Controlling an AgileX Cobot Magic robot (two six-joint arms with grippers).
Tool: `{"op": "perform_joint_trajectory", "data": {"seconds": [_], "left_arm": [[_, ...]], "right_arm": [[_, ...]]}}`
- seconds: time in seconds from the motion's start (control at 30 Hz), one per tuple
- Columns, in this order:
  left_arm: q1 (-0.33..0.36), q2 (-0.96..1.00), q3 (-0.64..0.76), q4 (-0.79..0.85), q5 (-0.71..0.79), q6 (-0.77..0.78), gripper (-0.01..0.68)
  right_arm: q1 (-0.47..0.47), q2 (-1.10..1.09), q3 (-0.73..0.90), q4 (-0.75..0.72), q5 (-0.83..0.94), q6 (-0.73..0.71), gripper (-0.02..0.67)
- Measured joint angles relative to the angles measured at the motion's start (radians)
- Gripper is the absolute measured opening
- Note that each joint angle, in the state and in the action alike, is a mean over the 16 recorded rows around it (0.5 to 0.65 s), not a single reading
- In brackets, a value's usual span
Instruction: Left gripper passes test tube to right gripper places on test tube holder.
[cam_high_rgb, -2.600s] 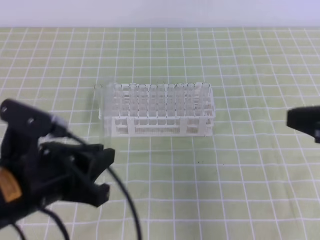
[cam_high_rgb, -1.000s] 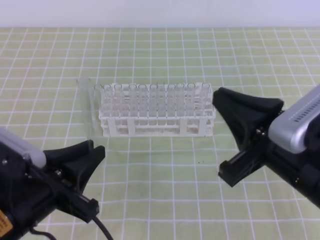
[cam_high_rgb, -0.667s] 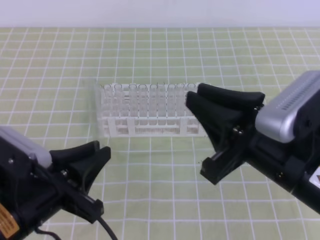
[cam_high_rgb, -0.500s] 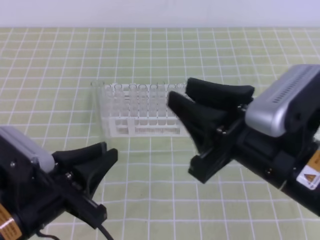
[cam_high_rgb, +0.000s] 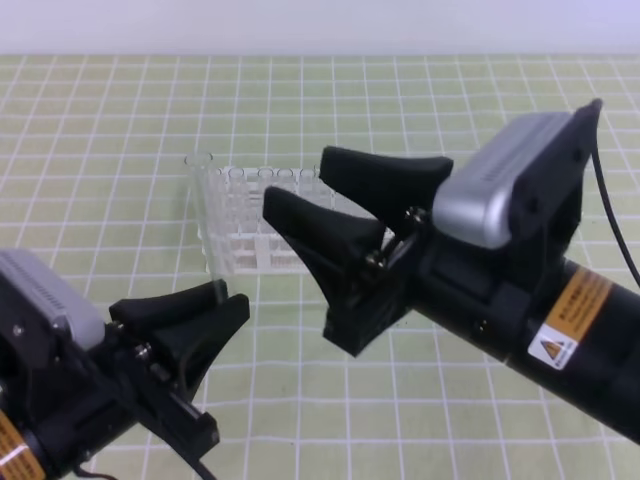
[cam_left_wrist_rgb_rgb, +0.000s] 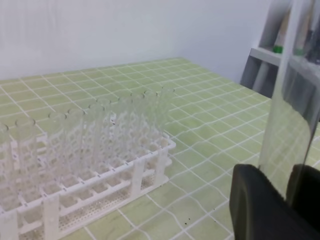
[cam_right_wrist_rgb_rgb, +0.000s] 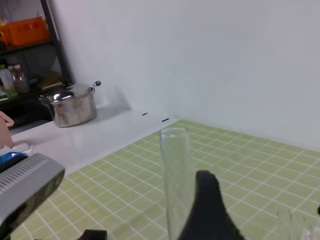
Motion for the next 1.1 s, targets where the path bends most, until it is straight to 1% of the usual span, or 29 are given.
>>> {"op": "perform_joint_trajectory", "data": {"seconds": [0.47,0.77,0.83,1.1], "left_arm": [[0.000,0.017,0.000,0.128,0.025,-0.122,0.070],[0.000,0.029,0.000,0.180,0.030,-0.160,0.082],[0.000,0.029,0.000,0.188,0.027,-0.166,0.076],[0.000,0.030,0.000,0.198,0.016,-0.180,0.082]], "right_arm": [[0.000,0.084,-0.065,-0.116,0.017,0.109,0.418],[0.000,0.123,-0.070,-0.124,0.019,0.115,0.419],[0.000,0.131,-0.071,-0.124,0.013,0.115,0.419],[0.000,0.168,-0.083,-0.119,-0.012,0.116,0.419]]}}
